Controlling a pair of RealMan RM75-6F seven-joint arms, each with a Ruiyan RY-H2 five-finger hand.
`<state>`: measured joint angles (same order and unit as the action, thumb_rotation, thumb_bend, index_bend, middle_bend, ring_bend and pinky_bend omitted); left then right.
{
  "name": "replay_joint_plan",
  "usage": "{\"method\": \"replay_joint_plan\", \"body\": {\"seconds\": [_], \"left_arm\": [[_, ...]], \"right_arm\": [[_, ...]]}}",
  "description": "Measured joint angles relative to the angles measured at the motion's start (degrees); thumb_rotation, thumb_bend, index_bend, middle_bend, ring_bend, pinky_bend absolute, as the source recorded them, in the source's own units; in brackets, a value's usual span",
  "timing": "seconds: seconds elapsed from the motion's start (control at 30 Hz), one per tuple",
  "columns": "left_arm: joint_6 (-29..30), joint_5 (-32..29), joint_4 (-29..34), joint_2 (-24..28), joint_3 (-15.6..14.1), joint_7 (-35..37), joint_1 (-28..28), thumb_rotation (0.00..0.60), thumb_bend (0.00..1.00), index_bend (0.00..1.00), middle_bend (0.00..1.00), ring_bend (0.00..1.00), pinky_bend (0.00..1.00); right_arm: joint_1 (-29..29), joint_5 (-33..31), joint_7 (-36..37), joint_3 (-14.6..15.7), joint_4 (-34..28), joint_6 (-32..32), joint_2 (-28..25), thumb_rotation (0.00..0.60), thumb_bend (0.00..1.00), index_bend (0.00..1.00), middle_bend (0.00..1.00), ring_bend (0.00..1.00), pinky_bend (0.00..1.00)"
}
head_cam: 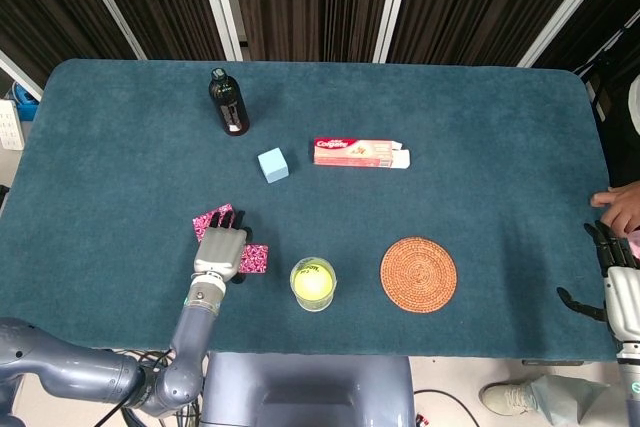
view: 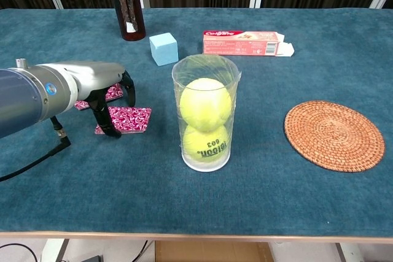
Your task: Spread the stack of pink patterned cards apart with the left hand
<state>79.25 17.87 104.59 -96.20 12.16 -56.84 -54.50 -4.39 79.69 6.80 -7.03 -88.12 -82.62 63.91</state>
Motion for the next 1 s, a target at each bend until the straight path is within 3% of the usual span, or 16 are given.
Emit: {"method": "replay_joint_plan", "body": {"seconds": [0.57,0.77,1.0], "left_arm": [[1.6,2.3,2.7,2.1,2.0,0.9,0.3,0.6,0.15,0.36,0.1,0.0,0.0],[3.1,-0.1,4.0,4.0,5.1,1.7,0.8,0.6,0.15,0.32,0.08,0.0,0.0],[4.2,-10.2,2.7,6.9,12.1,2.8,1.6,0.6,0.15,0.34,0.08,0.0,0.0]], "right_arm": [[0.1,-0.6,-0.3,-0.2,-0.4,0.1,-0.1,0.6,0.17,0.09,0.05,0.16,0.28],[0.1,-0.6,-0.8,-0.1,-0.7,0.3,-0.1,0.6,0.17,0.09,0.05,0.16,0.28],[-0.1,-0.5,-1.3,0.0,-0.9,0.5,-0.1,0.6,0.17,0.09,0.05,0.16,0.28]]}}
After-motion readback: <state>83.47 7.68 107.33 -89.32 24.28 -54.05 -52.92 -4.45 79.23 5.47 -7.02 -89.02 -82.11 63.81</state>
